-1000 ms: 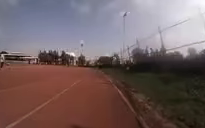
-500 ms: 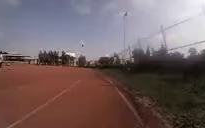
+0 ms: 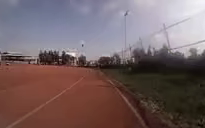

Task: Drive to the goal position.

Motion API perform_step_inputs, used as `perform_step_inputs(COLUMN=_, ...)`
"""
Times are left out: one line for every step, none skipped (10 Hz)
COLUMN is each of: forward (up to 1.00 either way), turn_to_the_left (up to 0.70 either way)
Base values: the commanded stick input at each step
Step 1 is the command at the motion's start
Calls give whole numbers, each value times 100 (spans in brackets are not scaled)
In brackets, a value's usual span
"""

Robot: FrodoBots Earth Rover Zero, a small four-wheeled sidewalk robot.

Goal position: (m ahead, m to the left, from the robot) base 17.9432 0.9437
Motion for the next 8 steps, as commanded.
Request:
perform_step_inputs(forward=50, turn_to_the_left=0)
perform_step_inputs(forward=50, turn_to_the_left=0)
perform_step_inputs(forward=50, turn_to_the_left=0)
perform_step_inputs(forward=50, turn_to_the_left=0)
perform_step_inputs(forward=50, turn_to_the_left=0)
perform_step_inputs(forward=50, turn_to_the_left=0)
perform_step_inputs(forward=50, turn_to_the_left=0)
perform_step_inputs(forward=50, turn_to_the_left=0)
